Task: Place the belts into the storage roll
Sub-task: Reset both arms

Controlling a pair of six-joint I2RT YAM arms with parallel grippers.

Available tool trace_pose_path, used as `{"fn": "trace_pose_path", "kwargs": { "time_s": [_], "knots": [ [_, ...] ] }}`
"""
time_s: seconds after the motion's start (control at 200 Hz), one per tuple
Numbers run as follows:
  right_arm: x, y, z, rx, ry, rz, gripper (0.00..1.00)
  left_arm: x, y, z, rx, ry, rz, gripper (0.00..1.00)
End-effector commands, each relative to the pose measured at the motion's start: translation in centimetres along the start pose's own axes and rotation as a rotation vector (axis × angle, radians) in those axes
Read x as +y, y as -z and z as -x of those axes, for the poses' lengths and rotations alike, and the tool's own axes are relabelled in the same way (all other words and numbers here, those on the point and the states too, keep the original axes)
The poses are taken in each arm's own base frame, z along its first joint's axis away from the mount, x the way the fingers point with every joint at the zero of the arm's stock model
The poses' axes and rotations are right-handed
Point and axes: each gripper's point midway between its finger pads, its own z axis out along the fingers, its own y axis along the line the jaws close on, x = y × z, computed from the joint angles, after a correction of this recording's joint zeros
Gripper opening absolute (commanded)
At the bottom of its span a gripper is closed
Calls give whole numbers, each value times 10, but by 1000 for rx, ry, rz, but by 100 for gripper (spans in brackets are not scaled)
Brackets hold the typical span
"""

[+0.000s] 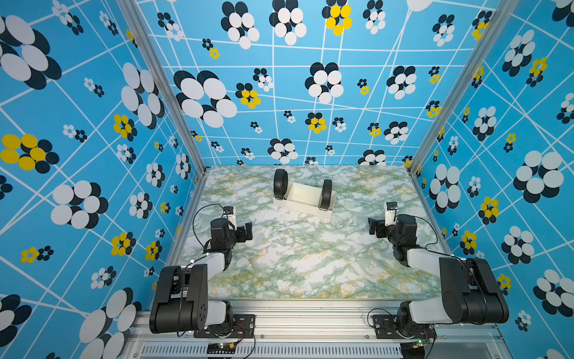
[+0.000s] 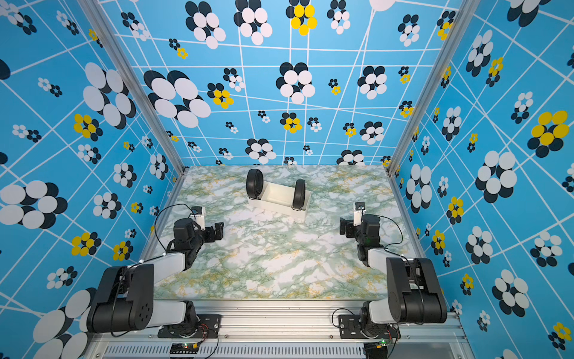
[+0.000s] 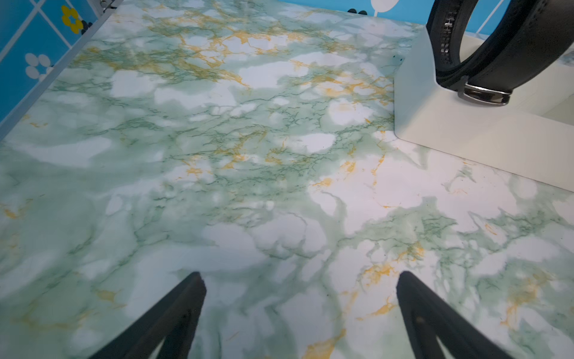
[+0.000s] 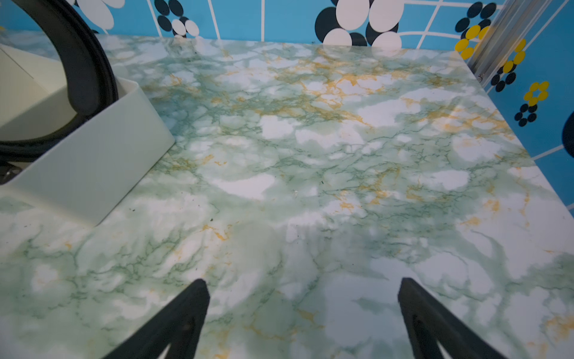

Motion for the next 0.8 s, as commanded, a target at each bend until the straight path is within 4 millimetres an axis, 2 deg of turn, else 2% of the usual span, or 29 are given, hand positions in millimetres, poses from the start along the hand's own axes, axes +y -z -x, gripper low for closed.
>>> {"fn": "trace_pose_path", "kwargs": {
  "time_s": [0.0,0.12,0.2,0.315,0.61,0.794],
  "knots": [
    [6,-1,7,-79,-26,45,99,-11,-8,40,-169,-78,-85,100],
    [4,-2,6,-78,-36,43,99,-12,-9,37,-177,-101,-60,99],
    [-4,-3,5,-73,-60,2,99,-11,-13,31,-168,-124,-1,99],
    [-11,-4,6,-67,-74,-36,99,1,-13,30,-188,-101,75,99],
    [-23,-5,4,-53,-97,-120,99,1,-12,31,-194,-101,77,99],
    [-22,-4,4,-52,-96,-119,99,1,-12,31,-193,-101,77,99]
  ]
}}
